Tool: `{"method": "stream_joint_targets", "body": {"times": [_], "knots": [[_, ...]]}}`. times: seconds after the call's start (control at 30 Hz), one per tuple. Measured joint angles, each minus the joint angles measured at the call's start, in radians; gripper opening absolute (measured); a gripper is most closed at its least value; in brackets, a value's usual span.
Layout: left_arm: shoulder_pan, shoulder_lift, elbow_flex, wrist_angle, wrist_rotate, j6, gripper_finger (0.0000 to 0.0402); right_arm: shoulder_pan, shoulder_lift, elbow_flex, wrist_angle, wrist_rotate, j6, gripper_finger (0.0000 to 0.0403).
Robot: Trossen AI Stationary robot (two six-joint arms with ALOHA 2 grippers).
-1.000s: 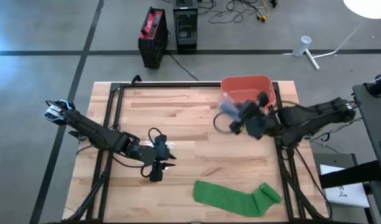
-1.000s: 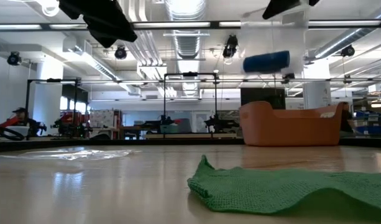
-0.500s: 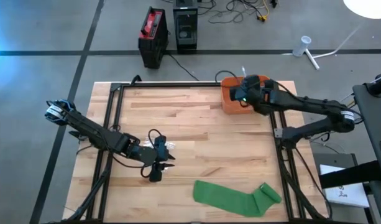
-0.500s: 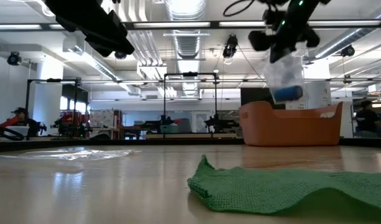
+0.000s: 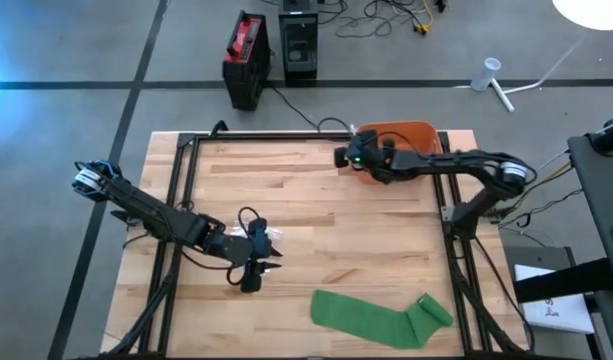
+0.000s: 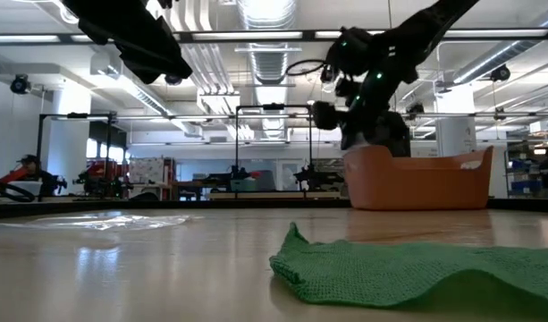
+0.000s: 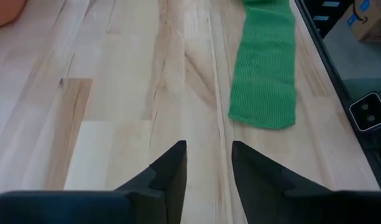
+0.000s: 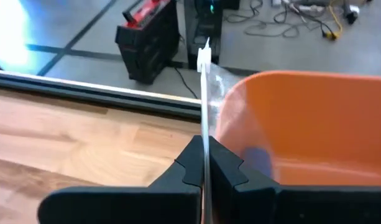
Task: Roll bandage
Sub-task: Put the transparent zip bag into the orange bin
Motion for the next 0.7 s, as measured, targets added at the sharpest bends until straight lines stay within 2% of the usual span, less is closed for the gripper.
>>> {"method": "stream_joint_targets", "body": {"times": [0.2,0.33,0.47,0.7], "knots": [[-0.016,0.0,-0.001,-0.002,0.0,-0.047,0.0118,0.001,0.105,0.084,-0.007,0.004,0.01,0.0],[-0.037,0.0,-0.016,-0.002,0.0,-0.084,0.0116,0.008,0.121,0.128,-0.014,-0.042,0.003,0.0011],[-0.05,0.0,-0.035,0.021,0.0,-0.128,0.0116,0.02,0.118,0.157,-0.053,-0.05,-0.004,0.0047],[-0.072,0.0,-0.059,0.084,0.0,-0.182,0.0116,0.024,0.081,0.193,-0.13,-0.04,-0.01,0.0136]]}}
